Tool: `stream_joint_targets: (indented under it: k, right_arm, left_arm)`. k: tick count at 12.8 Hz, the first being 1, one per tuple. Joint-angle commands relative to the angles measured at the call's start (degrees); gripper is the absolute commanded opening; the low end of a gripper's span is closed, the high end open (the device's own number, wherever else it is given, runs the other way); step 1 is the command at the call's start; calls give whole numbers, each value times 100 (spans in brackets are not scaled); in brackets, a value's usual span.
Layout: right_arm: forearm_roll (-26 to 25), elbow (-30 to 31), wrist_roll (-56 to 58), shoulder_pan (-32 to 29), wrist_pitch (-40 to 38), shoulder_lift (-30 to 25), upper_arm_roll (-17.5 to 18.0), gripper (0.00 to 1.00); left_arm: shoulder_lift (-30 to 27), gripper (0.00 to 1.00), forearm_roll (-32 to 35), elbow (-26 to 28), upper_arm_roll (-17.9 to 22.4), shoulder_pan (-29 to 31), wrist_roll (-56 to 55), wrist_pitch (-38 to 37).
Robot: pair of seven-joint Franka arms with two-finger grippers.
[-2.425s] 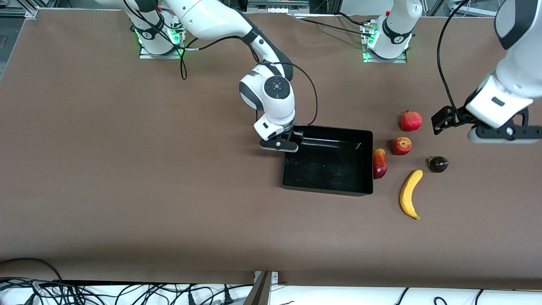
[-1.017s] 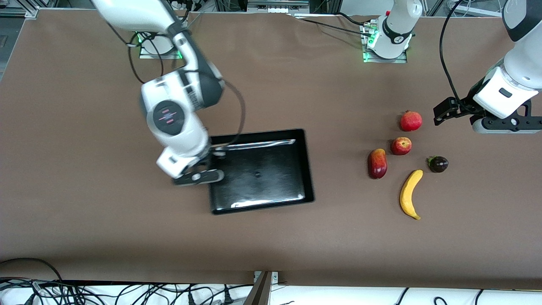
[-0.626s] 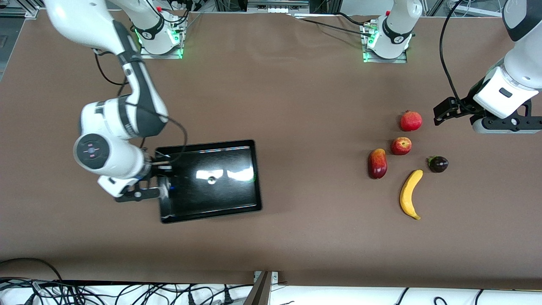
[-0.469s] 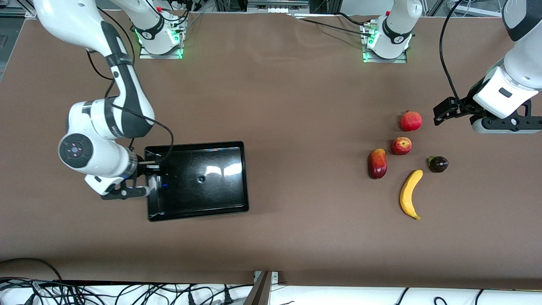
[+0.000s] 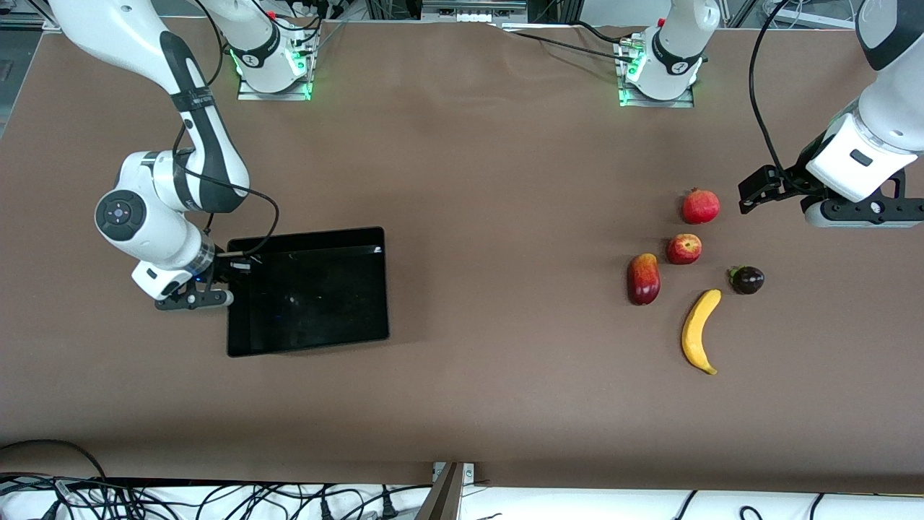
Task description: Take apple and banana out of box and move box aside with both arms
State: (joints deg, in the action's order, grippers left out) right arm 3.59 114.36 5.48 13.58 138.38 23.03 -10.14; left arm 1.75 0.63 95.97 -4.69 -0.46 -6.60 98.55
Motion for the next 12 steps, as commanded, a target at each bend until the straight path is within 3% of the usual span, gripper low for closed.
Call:
stream_joint_targets:
  k: [1, 4, 5, 6, 7, 8, 12]
  right_arm:
    - [177, 455, 479, -232, 382, -194, 12, 0]
    - [204, 438, 559, -417, 409, -89, 12, 0]
    - [204, 412, 576, -443, 401, -71, 12, 19]
    - [204, 325, 594, -443, 374, -71, 12, 77]
    - [204, 202, 620, -426, 296, -106, 29, 100]
    - [204, 62, 620, -408, 112, -158, 56, 100]
    - [213, -1326, 498, -373, -1994, -325, 73, 100]
  left_arm:
    - [-8, 100, -142, -97, -6, 11, 36, -134]
    - [-8, 100, -133, -97, -6, 11, 44, -151]
    - [-8, 100, -133, -97, -6, 11, 53, -152]
    - [-8, 100, -133, -105, -6, 2, 36, -152]
    - [-8, 100, -133, -105, -6, 2, 36, -152]
    - [-8, 100, -133, -105, -6, 2, 36, -152]
    - [-8, 100, -133, -105, -6, 2, 44, -152]
